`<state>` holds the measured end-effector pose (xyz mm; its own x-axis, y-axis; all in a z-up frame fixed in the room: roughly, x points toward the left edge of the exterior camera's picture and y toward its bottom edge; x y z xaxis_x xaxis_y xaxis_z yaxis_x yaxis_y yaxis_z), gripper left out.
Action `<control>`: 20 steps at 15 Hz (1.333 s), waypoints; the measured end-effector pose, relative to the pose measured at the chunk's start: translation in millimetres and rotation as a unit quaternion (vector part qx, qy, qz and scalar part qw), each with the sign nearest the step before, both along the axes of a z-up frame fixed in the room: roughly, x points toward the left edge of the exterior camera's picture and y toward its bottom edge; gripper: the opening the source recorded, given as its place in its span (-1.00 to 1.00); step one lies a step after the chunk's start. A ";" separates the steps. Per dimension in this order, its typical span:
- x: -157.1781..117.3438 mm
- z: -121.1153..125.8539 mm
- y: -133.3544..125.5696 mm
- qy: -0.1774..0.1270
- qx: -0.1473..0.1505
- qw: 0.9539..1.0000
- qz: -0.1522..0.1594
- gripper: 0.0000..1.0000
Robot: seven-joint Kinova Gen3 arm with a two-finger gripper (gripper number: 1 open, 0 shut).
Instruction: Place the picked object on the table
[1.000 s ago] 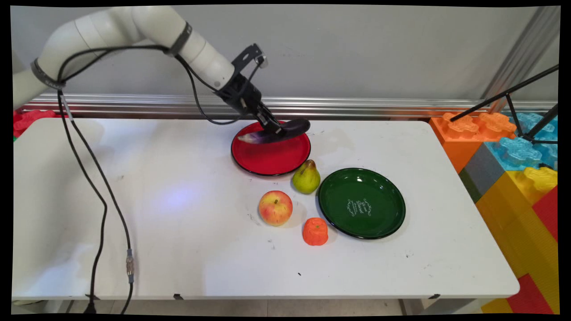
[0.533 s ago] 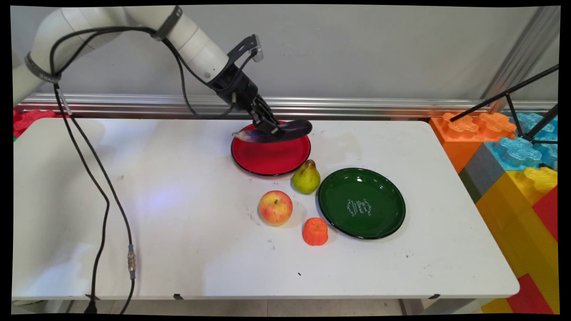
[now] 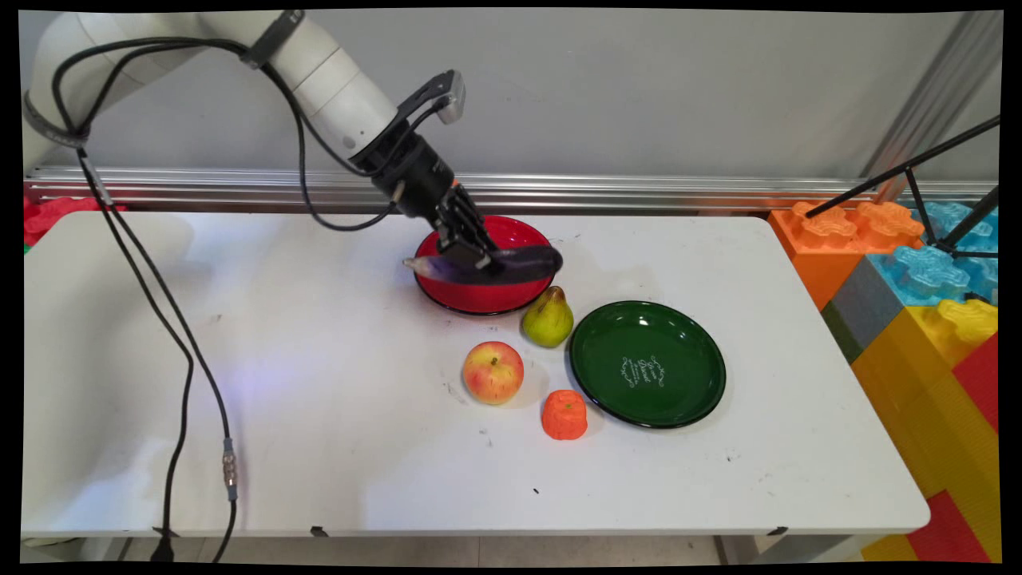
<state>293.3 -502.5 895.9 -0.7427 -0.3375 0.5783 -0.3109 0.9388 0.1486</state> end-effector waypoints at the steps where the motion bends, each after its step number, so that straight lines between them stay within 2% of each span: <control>1: -3.6 1.4 8.7 0.001 0.004 1.000 -0.010 -1.00; 6: -19.3 4.2 49.1 0.007 0.017 0.998 -0.061 -1.00; 11: -31.2 -5.4 83.1 0.006 0.016 0.994 -0.109 -1.00; 16: -43.2 -31.3 106.3 0.001 0.009 0.990 -0.139 -1.00; 20: -49.8 -56.0 115.0 -0.004 0.001 0.987 -0.159 -1.00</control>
<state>243.5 -387.5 839.9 -0.8160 -0.0885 0.5712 -0.0021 0.9887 0.1501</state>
